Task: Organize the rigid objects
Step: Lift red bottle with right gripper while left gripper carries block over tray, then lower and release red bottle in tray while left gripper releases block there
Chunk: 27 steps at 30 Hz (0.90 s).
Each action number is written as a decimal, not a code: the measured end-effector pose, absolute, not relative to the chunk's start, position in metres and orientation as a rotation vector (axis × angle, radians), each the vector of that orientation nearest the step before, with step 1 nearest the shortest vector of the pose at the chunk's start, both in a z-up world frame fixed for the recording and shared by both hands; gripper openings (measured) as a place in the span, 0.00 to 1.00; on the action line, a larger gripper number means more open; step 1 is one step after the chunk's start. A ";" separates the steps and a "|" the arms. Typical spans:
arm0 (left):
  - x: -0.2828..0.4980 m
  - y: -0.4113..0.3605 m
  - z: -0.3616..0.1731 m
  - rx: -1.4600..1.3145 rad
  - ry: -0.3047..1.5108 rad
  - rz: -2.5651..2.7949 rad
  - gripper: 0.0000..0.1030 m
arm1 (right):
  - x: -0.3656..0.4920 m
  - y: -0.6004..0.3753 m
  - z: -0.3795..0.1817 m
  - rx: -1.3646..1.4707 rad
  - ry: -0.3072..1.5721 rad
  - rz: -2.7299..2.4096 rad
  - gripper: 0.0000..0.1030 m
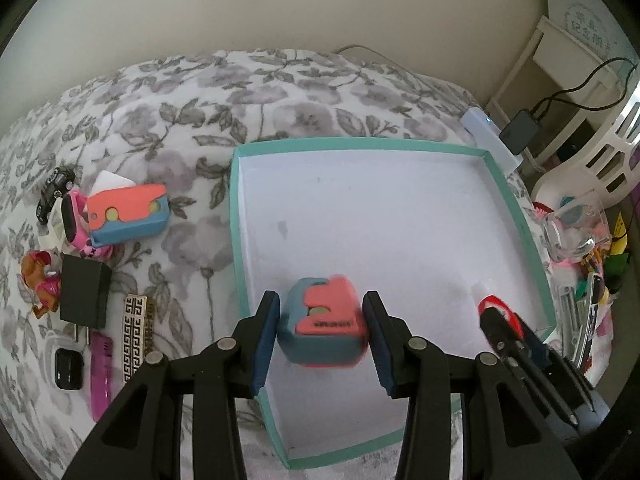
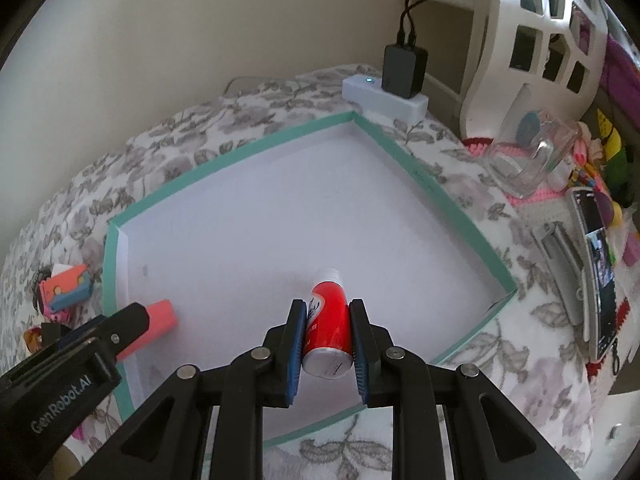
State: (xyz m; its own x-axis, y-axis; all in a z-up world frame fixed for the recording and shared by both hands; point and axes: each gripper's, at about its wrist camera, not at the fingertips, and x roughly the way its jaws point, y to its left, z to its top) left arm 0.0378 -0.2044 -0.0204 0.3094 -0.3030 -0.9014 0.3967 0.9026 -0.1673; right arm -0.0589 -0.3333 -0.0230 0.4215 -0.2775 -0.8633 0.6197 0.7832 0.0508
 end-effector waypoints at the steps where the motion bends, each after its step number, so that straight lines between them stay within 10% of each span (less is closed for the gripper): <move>1: 0.037 -0.205 -0.020 0.098 1.165 -0.465 0.43 | -0.058 -0.332 -0.025 0.391 0.997 -0.579 0.23; 20: 0.036 -0.202 -0.013 0.144 1.147 -0.422 0.60 | -0.053 -0.327 -0.027 0.347 1.019 -0.577 0.24; 24: 0.039 -0.195 -0.011 0.156 1.146 -0.364 0.70 | -0.051 -0.324 -0.028 0.318 1.027 -0.580 0.56; 27: 0.042 -0.186 -0.011 0.161 1.147 -0.310 0.73 | -0.050 -0.321 -0.027 0.307 1.020 -0.574 0.58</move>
State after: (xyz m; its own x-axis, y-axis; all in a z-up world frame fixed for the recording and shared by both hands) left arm 0.0422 -0.1862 -0.0110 0.3745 -0.1588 -0.9135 0.3224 0.9461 -0.0323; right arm -0.0504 -0.3211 -0.0270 0.3945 -0.3055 -0.8666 0.5823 0.8127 -0.0215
